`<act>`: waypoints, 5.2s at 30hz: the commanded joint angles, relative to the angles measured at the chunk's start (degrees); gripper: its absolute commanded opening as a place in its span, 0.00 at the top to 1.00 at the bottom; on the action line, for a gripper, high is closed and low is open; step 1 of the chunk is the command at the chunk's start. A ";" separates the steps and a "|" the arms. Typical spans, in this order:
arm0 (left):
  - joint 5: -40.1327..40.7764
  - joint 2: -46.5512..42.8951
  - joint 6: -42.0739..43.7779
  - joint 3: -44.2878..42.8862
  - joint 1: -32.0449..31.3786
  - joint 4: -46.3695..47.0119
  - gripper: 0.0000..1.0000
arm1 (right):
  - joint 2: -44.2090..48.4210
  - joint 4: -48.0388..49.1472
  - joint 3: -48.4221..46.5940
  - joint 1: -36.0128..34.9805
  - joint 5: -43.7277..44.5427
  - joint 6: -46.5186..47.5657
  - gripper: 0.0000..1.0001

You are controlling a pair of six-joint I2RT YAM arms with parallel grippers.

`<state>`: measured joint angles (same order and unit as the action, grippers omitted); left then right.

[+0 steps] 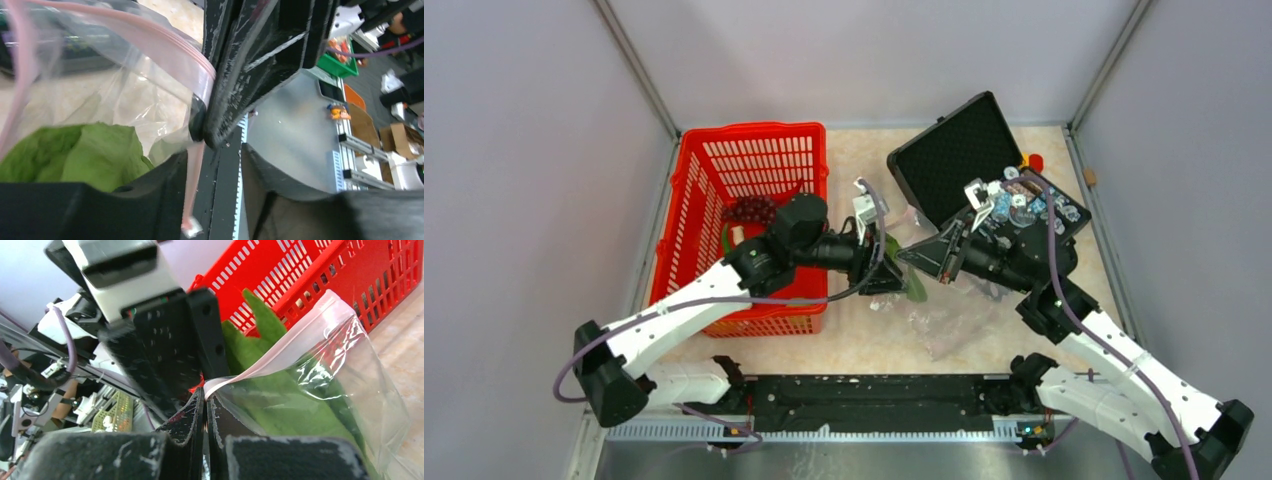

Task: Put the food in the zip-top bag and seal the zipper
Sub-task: Adjust the zipper food storage bag at the center of the board.

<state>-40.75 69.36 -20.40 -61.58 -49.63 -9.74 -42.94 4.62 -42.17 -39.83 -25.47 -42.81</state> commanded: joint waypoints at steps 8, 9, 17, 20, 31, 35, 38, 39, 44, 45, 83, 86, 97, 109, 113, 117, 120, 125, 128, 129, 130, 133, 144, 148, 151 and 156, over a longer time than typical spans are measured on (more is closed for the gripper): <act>27.76 -18.36 10.69 -7.58 0.23 -7.50 0.14 | 1.83 -2.42 -2.31 0.52 -8.85 9.15 1.00; 29.99 -17.93 12.11 -8.56 0.31 -9.93 0.14 | 2.01 -1.56 -1.99 0.54 -9.53 8.95 1.00; 28.97 -10.72 17.67 -11.74 2.49 -17.83 0.08 | 4.20 2.21 -1.52 0.54 -15.04 8.89 1.00; 24.83 -6.84 19.31 -13.06 2.66 -19.31 0.08 | 4.75 2.19 -2.13 0.54 -17.87 9.09 1.00; 9.78 -3.26 25.89 -13.60 3.46 -16.97 0.21 | 7.29 -1.51 -3.26 0.54 -17.75 11.08 1.00; 4.62 -1.06 28.08 -14.80 3.66 -18.25 0.21 | 7.25 -1.04 -3.44 0.55 -19.11 11.03 1.00; 1.14 0.84 28.78 -16.10 3.66 -19.15 0.23 | 7.34 -1.08 -3.57 0.55 -19.26 11.14 1.00; 1.12 1.62 29.09 -16.65 3.66 -19.98 0.25 | 7.34 -1.10 -3.61 0.55 -19.47 11.16 1.00; 1.22 5.62 30.23 -19.27 3.61 -24.61 0.42 | 7.43 -0.75 -3.40 0.53 -19.44 11.28 1.00; 1.30 6.02 30.09 -19.43 3.65 -24.54 0.48 | 7.39 -0.63 -3.25 0.50 -19.50 11.39 1.00; 3.87 11.69 12.70 -34.50 3.49 -26.87 1.00 | 4.65 -14.63 -6.01 0.46 3.20 1.02 1.00; 7.60 14.73 13.54 -34.12 3.47 -29.63 0.62 | 2.82 -8.89 -3.58 0.45 2.91 -2.91 1.00; 25.10 1.13 12.22 -23.67 3.88 -23.46 0.08 | 1.88 2.96 0.43 0.72 10.47 -14.23 1.00; 22.81 -4.53 7.50 -9.85 7.35 -17.42 0.12 | 5.67 0.80 -0.18 0.81 11.04 -11.86 1.00; 19.70 -2.32 4.78 -8.64 7.35 -11.39 0.16 | 6.14 0.91 -0.12 0.83 10.23 -11.68 1.00; 19.04 2.03 6.65 -12.06 7.35 -15.29 0.32 | 6.66 1.04 0.07 0.81 10.36 -11.71 1.00; 17.85 2.75 6.09 -11.61 7.35 -14.53 0.34 | 6.98 0.88 0.44 0.87 10.36 -11.38 1.00; 18.27 1.14 3.71 -10.05 7.35 -9.63 0.29 | 6.95 1.57 1.83 0.84 8.71 -11.38 1.00; 21.48 0.85 3.82 -9.66 7.35 -8.54 0.46 | 6.97 1.83 2.58 0.86 7.76 -11.83 1.00; 21.32 1.21 4.56 -9.95 7.35 -9.33 0.56 | 6.99 1.94 2.76 0.87 7.65 -11.99 1.00; 21.25 2.04 5.42 -10.62 7.35 -10.81 0.67 | 7.11 2.05 2.87 0.86 7.76 -11.99 1.00; 20.78 3.76 7.28 -12.99 7.35 -16.03 0.99 | 7.32 1.26 2.80 0.82 9.33 -11.59 1.00; 7.56 -1.34 4.58 -25.49 4.71 -16.02 1.00 | 9.59 -5.31 -0.55 0.85 12.93 -5.75 1.00; 16.55 1.49 6.65 -24.62 4.70 -20.85 1.00 | 11.61 -12.83 -3.03 0.86 20.53 -1.81 1.00; 13.10 4.20 6.63 -28.66 2.69 -25.98 1.00 | 9.59 -8.95 -8.16 0.81 8.19 2.04 1.00; 31.89 0.31 7.02 -20.54 1.05 -20.14 1.00 | 11.61 -11.25 -10.85 0.81 15.40 5.55 1.00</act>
<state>-22.02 71.50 -14.11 -85.27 -48.49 -30.81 -32.97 -7.01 -49.67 -39.51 -12.62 -41.93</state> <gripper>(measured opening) 0.002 0.005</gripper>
